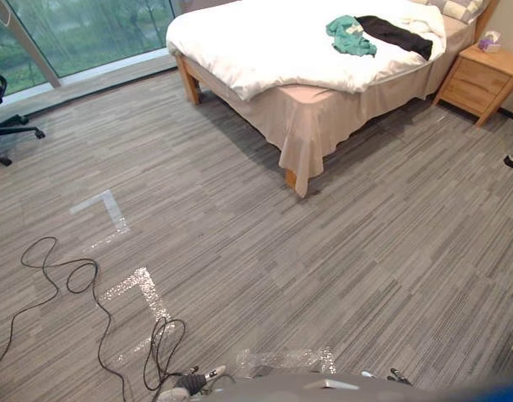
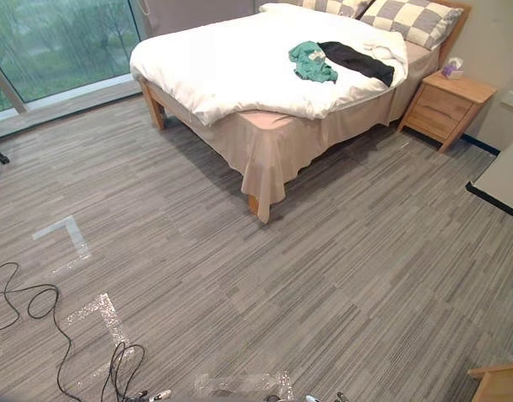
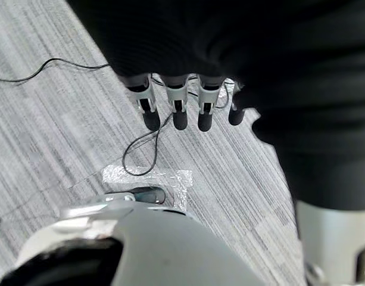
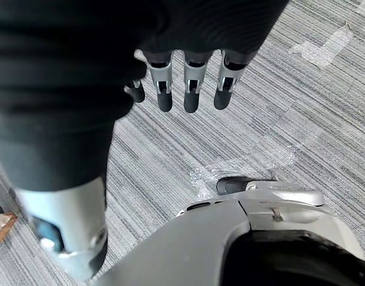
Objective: Tidy the bed and pick cloth on bed and put in laundry
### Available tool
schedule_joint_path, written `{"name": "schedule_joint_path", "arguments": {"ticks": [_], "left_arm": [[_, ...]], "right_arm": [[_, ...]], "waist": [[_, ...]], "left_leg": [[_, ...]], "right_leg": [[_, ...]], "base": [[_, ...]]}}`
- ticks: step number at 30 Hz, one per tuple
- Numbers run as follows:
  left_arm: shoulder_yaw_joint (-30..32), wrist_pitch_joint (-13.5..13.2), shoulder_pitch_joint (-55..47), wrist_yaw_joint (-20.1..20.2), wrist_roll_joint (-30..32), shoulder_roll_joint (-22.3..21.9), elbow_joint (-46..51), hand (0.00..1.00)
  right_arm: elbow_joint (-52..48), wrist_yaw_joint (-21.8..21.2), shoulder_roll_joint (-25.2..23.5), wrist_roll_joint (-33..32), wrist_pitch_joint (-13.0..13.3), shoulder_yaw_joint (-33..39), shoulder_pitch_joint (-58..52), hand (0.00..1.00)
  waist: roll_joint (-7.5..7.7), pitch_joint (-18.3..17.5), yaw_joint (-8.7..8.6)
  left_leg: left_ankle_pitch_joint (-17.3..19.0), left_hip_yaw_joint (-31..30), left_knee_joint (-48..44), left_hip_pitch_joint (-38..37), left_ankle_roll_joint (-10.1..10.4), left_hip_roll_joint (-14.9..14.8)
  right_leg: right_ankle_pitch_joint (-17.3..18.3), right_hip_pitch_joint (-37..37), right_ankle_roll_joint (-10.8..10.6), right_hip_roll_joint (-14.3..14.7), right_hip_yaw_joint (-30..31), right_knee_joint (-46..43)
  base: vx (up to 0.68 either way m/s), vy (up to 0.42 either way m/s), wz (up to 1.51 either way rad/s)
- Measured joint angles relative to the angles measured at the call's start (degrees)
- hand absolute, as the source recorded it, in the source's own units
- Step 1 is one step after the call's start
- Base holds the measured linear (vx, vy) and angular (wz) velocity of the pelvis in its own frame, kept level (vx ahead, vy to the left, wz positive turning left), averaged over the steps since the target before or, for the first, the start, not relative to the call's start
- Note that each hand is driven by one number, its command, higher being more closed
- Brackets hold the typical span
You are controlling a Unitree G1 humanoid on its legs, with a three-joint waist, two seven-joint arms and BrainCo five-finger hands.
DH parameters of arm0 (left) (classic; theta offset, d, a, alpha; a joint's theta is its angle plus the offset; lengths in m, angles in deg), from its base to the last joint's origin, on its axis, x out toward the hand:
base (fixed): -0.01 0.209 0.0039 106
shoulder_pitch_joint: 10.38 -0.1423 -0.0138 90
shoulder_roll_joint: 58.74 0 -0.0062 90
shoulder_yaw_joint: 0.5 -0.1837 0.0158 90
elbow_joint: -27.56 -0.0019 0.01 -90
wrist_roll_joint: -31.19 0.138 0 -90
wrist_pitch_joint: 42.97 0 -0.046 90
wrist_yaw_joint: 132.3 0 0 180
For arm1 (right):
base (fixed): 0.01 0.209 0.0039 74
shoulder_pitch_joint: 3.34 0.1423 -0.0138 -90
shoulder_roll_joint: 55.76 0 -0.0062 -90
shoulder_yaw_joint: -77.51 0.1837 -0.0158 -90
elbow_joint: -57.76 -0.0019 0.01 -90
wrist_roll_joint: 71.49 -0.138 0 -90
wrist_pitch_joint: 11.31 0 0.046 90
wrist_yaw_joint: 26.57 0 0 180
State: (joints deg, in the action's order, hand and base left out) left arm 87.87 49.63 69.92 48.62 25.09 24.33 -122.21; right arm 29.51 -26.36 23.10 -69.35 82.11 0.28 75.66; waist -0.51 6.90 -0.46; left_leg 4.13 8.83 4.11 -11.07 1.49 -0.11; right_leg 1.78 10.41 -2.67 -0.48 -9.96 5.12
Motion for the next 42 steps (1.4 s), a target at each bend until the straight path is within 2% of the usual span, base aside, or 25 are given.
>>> {"name": "schedule_joint_path", "arguments": {"ticks": [6, 18, 19, 20, 21, 22, 24, 25, 26, 27, 29, 30, 31, 32, 33, 34, 35, 36, 38, 39, 41, 42], "left_arm": [[-0.45, -0.29, -0.03, -0.09, -0.01, 0.09, -0.01, 0.00], [-0.56, 0.51, 0.08, -0.10, 0.59, 0.24, -0.01, 0.00], [-0.70, 0.56, 0.32, -0.05, 0.67, 0.25, -0.02, 0.00], [-1.18, 0.64, 0.76, -0.02, 1.04, 0.39, 0.00, 0.00], [-1.38, 0.68, 0.94, -0.02, 1.08, 0.48, 0.00, 0.00], [-2.69, 0.99, 1.44, -0.02, 1.10, 1.15, 0.00, 0.00], [-3.03, 1.57, 1.63, -0.05, 1.09, 1.88, 0.02, 0.00], [-3.07, 2.20, 1.73, -0.07, 1.09, 2.60, 0.00, 0.00], [-3.06, 2.35, 1.86, -0.12, 1.07, 2.83, 0.00, 0.00], [-3.06, 2.95, 2.11, -0.07, 1.10, 3.24, -0.02, 0.00], [-3.15, 3.30, 2.63, 0.02, 1.28, 3.03, -0.09, 0.00], [-3.31, 3.35, 2.85, -0.04, 2.24, 2.61, -0.09, 0.00], [-3.30, 3.34, 2.93, -0.02, 2.37, 2.51, -0.09, 0.00], [-3.28, 3.33, 2.89, -0.01, 2.46, 2.48, -0.09, 0.00], [-3.11, 3.06, 2.57, 0.15, 2.89, 2.72, -0.07, 0.00], [-2.78, 2.86, 2.25, 0.28, 3.19, 2.88, -0.12, 0.00], [-2.80, 2.70, 2.21, 0.49, 3.61, 2.37, -0.04, 0.00], [-2.82, 2.62, 2.22, 0.54, 3.72, 2.35, -0.02, 0.00], [-2.75, 1.96, 2.50, 0.60, 4.54, 1.04, -0.08, 0.00], [-2.76, 1.83, 2.49, 0.58, 4.54, 0.85, -0.08, 0.00], [-2.82, 1.35, 2.16, 0.11, 4.29, -0.10, 0.02, 0.00], [-2.82, 1.26, 2.07, -0.09, 4.21, -0.37, 0.03, 0.00]], "right_arm": [[0.02, 0.36, 0.00, -0.60, 0.01, -0.15, -0.05, 0.00], [0.04, 4.04, -0.40, -2.67, 0.77, 0.11, -0.12, 0.00], [0.00, 4.30, -0.42, -3.26, 0.85, 0.27, -0.03, 0.00], [-0.18, 4.62, -0.43, -4.16, 1.32, 0.33, 0.11, 0.00], [-0.28, 4.75, -0.43, -4.64, 1.52, 0.33, 0.15, 0.00], [-1.00, 5.43, -0.49, -5.98, 1.87, 0.38, 0.22, 0.00], [-1.15, 6.36, -1.06, -7.82, 2.17, 0.38, 0.61, 0.00], [-1.12, 6.76, -1.83, -9.77, 2.54, 0.65, 0.63, 0.00], [-1.11, 6.77, -2.05, -10.30, 2.58, 0.90, 0.66, 0.00], [-0.96, 6.76, -2.63, -12.21, 2.56, 1.51, 0.68, 0.00], [-0.97, 6.77, -2.77, -14.00, 2.46, 2.95, 0.74, 0.00], [-1.12, 6.79, -2.61, -14.58, 1.96, 3.86, 1.18, 0.00], [-1.00, 6.79, -2.61, -15.35, 1.57, 4.16, 0.86, 0.00], [-0.97, 6.79, -2.63, -15.66, 1.46, 4.14, 0.68, 0.00], [-0.96, 6.73, -2.88, -16.05, 1.25, 3.97, -0.29, 0.00], [-0.58, 6.65, -2.97, -16.05, 1.23, 3.87, -1.04, 0.00], [-0.03, 6.55, -2.80, -16.05, 1.24, 4.47, -1.01, 0.00], [-0.04, 6.53, -2.69, -16.04, 1.27, 4.65, -0.97, 0.00], [-0.25, 6.27, -2.41, -15.94, 1.37, 6.22, 0.08, 0.00], [-0.21, 6.20, -2.30, -15.81, 1.28, 6.64, 0.09, 0.00], [0.17, 5.71, -1.90, -11.91, 0.44, 7.02, -0.01, 0.00], [0.32, 5.56, -1.54, -11.12, 0.45, 6.87, -0.02, 0.00]], "waist": [[0.06, 0.03, 0.02], [0.81, 0.34, -0.05], [0.60, 0.60, -0.03], [0.61, 1.46, 0.03], [0.71, 1.77, 0.07], [0.54, 2.72, -0.06], [1.32, 3.77, -0.23], [1.97, 4.26, -0.33], [2.36, 4.48, -0.34], [2.87, 4.81, -0.37], [2.04, 5.63, -1.29], [1.16, 6.93, -2.07], [0.64, 7.30, -2.39], [0.61, 7.36, -2.48], [1.32, 7.45, -2.51], [1.70, 7.46, -2.41], [0.52, 6.80, -2.97], [0.25, 6.67, -3.18], [-1.26, 7.12, -4.42], [-1.47, 7.02, -4.69], [-2.61, 6.41, -4.88], [-2.71, 6.31, -4.90]], "left_leg": [[-0.06, 0.19, 0.39, -0.56, -0.09, 0.00], [0.13, 1.52, 0.84, -1.05, -0.29, -0.03], [0.55, 2.07, 0.28, -1.02, -0.78, -0.20], [1.29, 3.08, -0.83, -0.86, -0.97, -0.45], [1.52, 3.39, -1.24, -0.73, -1.00, -0.48], [2.09, 4.73, -2.04, -0.62, -1.18, -0.41], [2.68, 6.62, -2.73, -0.69, -1.23, -0.31], [3.16, 7.84, -3.23, -0.76, -1.19, -0.09], [3.36, 8.16, -3.51, -0.79, -1.11, -0.09], [4.04, 9.23, -4.44, -0.65, -0.61, -0.73], [5.35, 9.39, -4.71, -1.22, -0.64, -2.46], [6.28, 9.41, -5.24, -2.38, 0.32, -4.29], [7.28, 9.70, -6.08, -3.12, 1.68, -5.88], [7.61, 9.82, -6.40, -3.34, 2.14, -6.33], [8.75, 10.47, -6.72, -5.03, 4.02, -7.33], [9.84, 11.15, -7.26, -6.49, 5.59, -7.97], [10.32, 12.30, -7.97, -7.01, 6.56, -10.31], [10.33, 12.59, -8.05, -7.01, 6.64, -10.54], [8.77, 13.47, -8.85, -8.06, 7.41, -11.96], [8.39, 13.50, -9.61, -7.97, 7.24, -12.22], [6.75, 12.25, -21.07, -4.81, 6.20, -15.11], [6.43, 11.80, -24.62, -3.35, 5.90, -15.99]], "right_leg": [[-0.02, 0.03, 0.03, 0.03, 0.01, 0.04], [0.19, -0.11, 0.58, 0.12, 0.91, -0.24], [1.82, -1.74, 1.64, 0.07, 1.43, -3.66], [4.94, -5.22, 1.29, -0.39, 1.96, -10.66], [6.08, -6.69, 0.95, -0.66, 2.09, -13.67], [8.55, -10.92, -0.33, -1.70, 1.72, -22.57], [10.17, -14.75, -1.28, -3.15, -0.66, -29.06], [11.72, -15.73, -0.72, -4.56, -3.77, -30.02], [12.16, -15.76, -0.43, -4.73, -4.82, -29.95], [12.78, -15.62, 0.64, -4.75, -7.32, -29.00], [11.95, -16.97, -0.34, -4.75, -9.95, -33.79], [14.52, -19.43, 0.85, -4.71, -9.95, -36.33], [14.37, -21.72, 0.67, -5.62, -9.38, -35.92], [13.75, -22.39, 0.22, -6.06, -9.02, -35.23], [10.06, -23.32, -0.35, -7.89, -7.39, -30.47], [5.33, -23.21, 1.64, -8.76, -8.42, -30.66], [8.67, -23.72, 3.34, -6.53, -8.61, -33.25], [9.37, -24.06, 3.57, -6.26, -8.61, -33.77], [14.11, -25.23, 5.05, -4.80, -8.53, -37.64], [14.67, -25.06, 5.22, -4.55, -8.39, -37.73], [16.70, -21.53, 5.50, -2.59, -7.73, -35.09], [16.78, -20.77, 5.48, -2.05, -7.49, -34.03]], "base": [[-0.05, -0.032, -0.02], [-0.03, -0.029, -0.05], [-0.02, -0.013, -0.27], [-0.03, -0.006, -0.31], [-0.06, -0.001, -0.40], [-0.06, 0.003, -0.34], [-0.05, 0.009, -0.57], [0.00, -0.004, -0.61], [0.05, -0.066, -0.57], [0.08, -0.122, -0.45], [0.06, -0.127, -0.25], [0.08, -0.135, -0.05], [0.12, -0.178, -0.05], [0.21, -0.210, -0.07], [0.33, -0.296, -0.13], [0.44, -0.368, -0.25], [0.39, -0.307, -0.23], [0.37, -0.251, -0.24], [0.35, -0.228, -0.21], [0.36, -0.256, -0.21], [0.37, -0.269, -0.22], [0.36, -0.219, -0.32]]}}
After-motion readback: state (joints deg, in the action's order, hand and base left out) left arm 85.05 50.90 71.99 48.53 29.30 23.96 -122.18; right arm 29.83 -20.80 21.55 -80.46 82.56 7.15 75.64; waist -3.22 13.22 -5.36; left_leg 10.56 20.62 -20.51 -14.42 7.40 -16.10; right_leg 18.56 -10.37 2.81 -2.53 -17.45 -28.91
